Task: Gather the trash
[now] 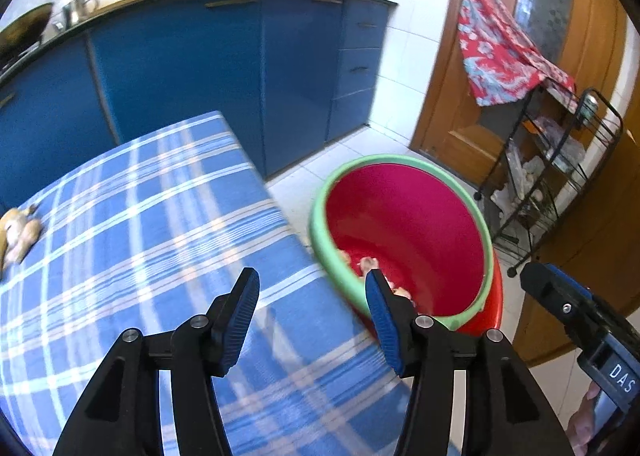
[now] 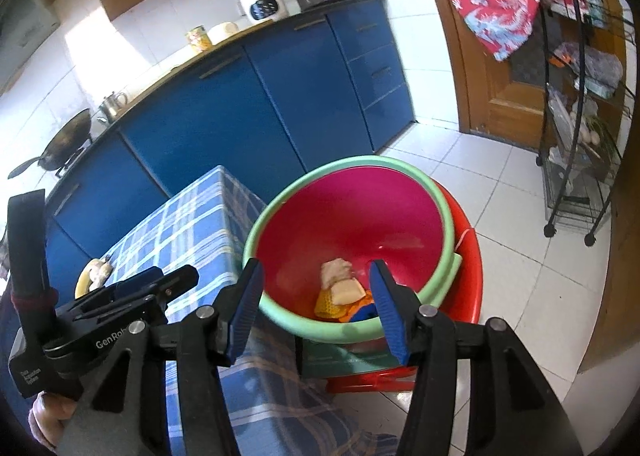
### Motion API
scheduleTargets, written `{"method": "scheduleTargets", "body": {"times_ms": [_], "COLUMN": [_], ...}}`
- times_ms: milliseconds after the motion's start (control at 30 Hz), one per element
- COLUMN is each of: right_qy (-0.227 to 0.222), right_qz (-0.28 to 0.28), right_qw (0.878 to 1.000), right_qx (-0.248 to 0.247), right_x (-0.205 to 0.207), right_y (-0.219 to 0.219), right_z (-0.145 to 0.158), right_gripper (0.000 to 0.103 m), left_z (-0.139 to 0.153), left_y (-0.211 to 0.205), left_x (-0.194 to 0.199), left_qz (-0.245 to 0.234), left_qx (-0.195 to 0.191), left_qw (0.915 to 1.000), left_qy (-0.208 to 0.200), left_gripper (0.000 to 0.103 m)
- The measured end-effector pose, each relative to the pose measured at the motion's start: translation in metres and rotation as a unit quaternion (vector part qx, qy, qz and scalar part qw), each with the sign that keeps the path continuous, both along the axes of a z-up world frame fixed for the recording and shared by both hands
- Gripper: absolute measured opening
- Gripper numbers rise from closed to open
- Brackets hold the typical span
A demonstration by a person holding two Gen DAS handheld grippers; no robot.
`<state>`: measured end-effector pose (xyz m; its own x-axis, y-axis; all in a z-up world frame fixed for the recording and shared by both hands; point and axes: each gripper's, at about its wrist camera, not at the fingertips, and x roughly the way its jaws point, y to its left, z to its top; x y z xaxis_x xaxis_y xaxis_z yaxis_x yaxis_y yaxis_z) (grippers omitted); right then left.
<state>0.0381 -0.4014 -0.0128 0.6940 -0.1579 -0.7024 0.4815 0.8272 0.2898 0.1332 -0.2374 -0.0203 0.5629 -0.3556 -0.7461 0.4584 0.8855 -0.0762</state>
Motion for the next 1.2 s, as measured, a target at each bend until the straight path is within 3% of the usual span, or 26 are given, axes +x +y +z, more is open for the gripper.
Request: {"method": "scheduleTargets", "body": {"times_ms": [367,567,700,1200], "right_qy": [-0.017,-0.02,-0.021,-0.037], "right_qz": [0.051,0.074,0.085,0.115], "right_qw": [0.998,0.997,0.995,0.991], "right_qx": [-0.019,-0.032,-0.04,-0.055], "right_x": [-0.003,-0.005,-0.007,-0.02], "right_y": [0.051,0.077,0.093,0.13], "right_z": [0.021,0.028,0.033,0.05], "right_gripper": [0.068,0.072,0.082,0.082], "left_z": [0.021,0.03,0.035,0.056], "left_y": [0.061,0.089,0.107,0.153], "left_x": [-0.022,-0.034,-0.043,-0.082], "left_qz": [0.067,0.103,0.122,0.17], "left_qx": [-0.01,-0.016,-0.021,-0.027], "left_qw": [0.9975,0.9942,0.9919,0.9836], "left_qy": [-0.018,-0.025,-0.03,-0.053], "left_gripper": [0.073,0.073,0.073,0.074]}}
